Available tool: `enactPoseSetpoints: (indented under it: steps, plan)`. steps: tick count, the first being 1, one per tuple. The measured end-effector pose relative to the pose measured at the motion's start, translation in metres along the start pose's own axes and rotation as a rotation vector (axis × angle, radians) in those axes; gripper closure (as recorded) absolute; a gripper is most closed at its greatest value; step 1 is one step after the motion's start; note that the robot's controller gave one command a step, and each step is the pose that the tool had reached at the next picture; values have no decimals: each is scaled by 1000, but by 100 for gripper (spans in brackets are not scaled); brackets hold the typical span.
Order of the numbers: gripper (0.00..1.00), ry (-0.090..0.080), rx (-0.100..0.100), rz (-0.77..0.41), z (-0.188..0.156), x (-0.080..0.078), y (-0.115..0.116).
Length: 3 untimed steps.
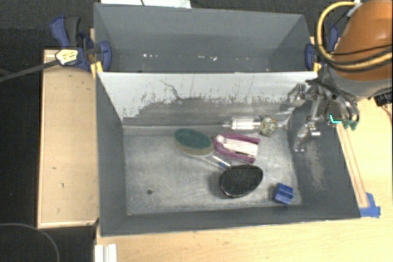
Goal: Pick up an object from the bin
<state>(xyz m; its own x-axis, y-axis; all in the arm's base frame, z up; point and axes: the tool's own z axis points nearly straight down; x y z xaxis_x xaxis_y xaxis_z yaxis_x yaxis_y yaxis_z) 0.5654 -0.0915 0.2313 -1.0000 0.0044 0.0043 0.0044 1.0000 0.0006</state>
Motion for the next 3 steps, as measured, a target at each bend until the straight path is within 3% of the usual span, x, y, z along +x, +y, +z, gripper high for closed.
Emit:
enactPoseSetpoints:
  steps: [1, 2, 3]
  plan:
    - [0, -30, 5, -167, 134, 13, 60]
    - [0, 18, 2, 94, 130, -22, 75]
    - [0, -5, -2, 278, 130, 2, 135]
